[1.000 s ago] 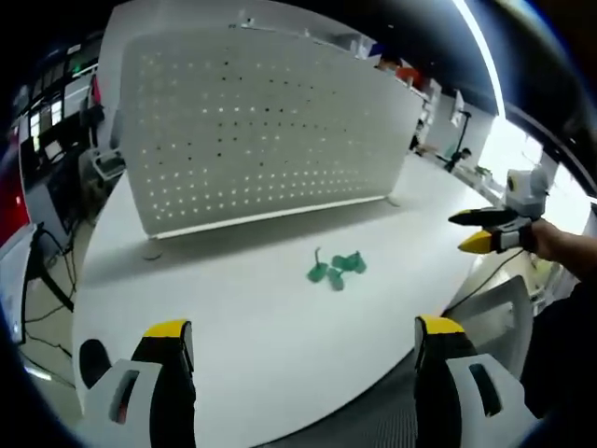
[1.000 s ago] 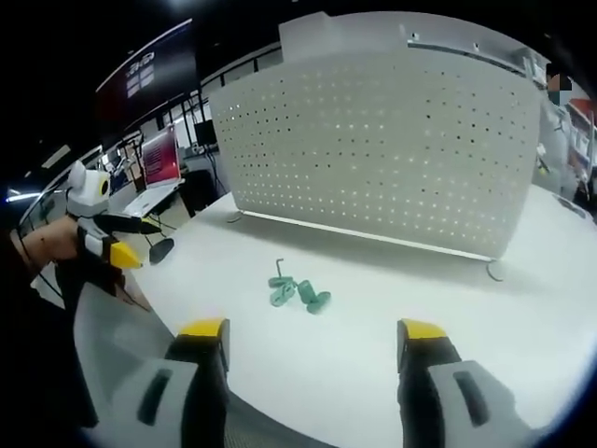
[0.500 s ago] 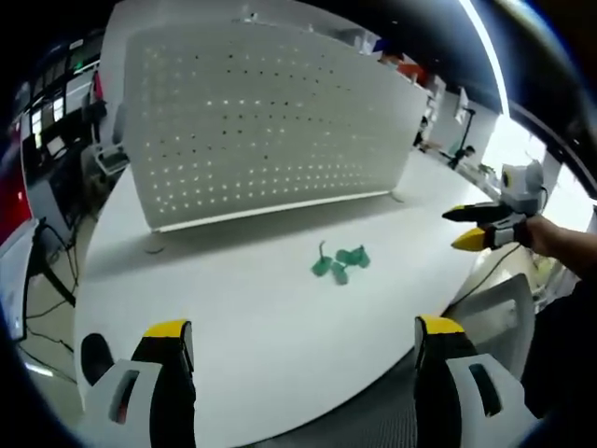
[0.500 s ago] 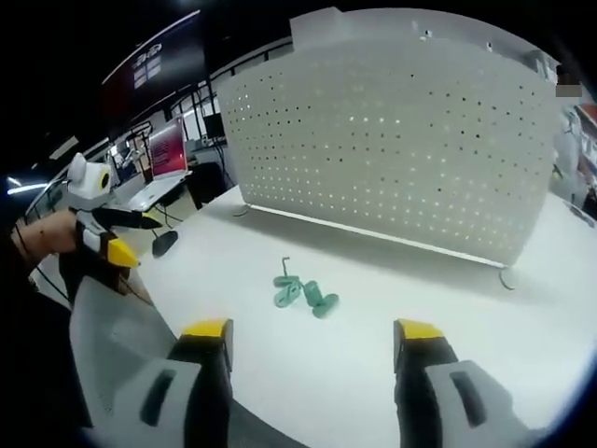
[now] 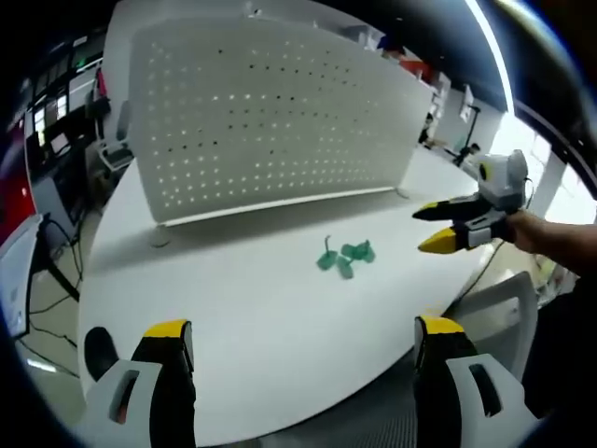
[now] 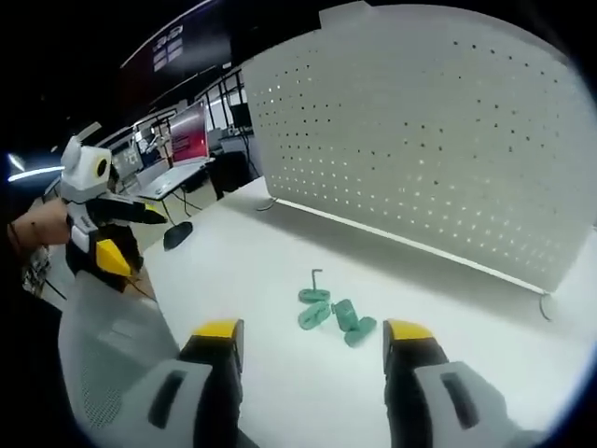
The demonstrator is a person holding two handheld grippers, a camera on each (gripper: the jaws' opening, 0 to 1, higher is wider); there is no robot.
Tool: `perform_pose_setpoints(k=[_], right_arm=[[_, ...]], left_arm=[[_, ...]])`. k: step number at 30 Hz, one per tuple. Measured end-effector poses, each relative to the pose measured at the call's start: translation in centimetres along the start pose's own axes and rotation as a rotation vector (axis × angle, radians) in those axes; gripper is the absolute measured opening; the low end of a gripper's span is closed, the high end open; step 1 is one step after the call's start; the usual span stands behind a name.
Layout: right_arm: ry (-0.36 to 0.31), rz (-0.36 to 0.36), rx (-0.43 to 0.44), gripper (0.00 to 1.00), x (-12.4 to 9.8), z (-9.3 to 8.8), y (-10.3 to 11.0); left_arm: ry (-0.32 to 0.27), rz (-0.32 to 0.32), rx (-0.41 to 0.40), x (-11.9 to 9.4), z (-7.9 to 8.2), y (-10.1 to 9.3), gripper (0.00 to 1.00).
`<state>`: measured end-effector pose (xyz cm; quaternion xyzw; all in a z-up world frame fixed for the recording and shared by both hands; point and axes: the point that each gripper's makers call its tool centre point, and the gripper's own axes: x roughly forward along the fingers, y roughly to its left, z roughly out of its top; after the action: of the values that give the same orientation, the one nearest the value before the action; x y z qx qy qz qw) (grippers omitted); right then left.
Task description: Insert the hook assembly into the mounting plate slot until the hook locks in place.
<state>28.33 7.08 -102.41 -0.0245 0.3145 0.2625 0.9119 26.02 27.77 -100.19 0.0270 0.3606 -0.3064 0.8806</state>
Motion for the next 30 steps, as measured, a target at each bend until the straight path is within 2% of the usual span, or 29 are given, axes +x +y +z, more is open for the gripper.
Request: perform_pose_setpoints(k=[6,13,22,30], right_arm=[[0.014,0.036,-0.028,0.47,2.7,0.5,0.8],[0.031,0.071,-0.047,0.4,6.4,1.2,1.7],[0.09,0.078,0.004,0.31,10.7,0.5,1.7],[0.128,0.059,0.028,0.24,12.9,-0.3,0.8]], left_arm=[[0.009,0.008,-0.001,-0.1,-0.3,0.3,1.0],[0.017,0.008,0.001,-0.1,-0.3,0.3,1.0],[0.023,0.026,-0.006,-0.7,-0.2,1.2,1.0],[0.039,0.04,-0.02,-0.7,-0.8,2.0,1.0]])
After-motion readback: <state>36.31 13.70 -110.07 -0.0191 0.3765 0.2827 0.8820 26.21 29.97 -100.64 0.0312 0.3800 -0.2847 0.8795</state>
